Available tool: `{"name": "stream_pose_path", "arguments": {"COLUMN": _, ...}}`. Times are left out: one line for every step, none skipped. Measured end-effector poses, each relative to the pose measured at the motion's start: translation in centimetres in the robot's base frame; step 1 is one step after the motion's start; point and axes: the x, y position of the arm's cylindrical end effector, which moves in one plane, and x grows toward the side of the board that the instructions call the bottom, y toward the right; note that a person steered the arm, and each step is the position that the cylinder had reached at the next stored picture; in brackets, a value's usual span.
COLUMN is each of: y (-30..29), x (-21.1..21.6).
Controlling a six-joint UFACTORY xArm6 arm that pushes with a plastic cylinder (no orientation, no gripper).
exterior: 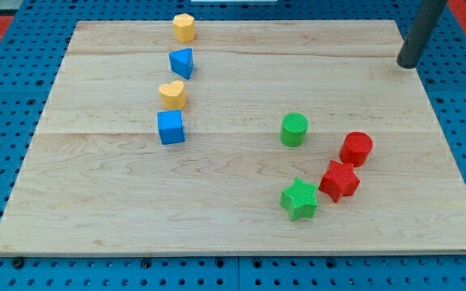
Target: Move the red star parallel left to the red circle
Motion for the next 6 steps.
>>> {"name": "stream_pose_path", "arguments": {"y": 0.0, "x": 0.0}}
{"name": "stream_pose_path", "arguments": {"y": 0.1, "x": -0.4}}
{"name": "stream_pose_path", "arguments": {"y": 5.7, "x": -0.3}}
{"name": "stream_pose_path", "arguments": {"y": 6.7, "x": 1.8}}
{"name": "stream_pose_path", "arguments": {"y": 6.5, "x": 7.1}}
{"name": "stream_pose_path", "arguments": {"y": 2.4, "x": 17.2}}
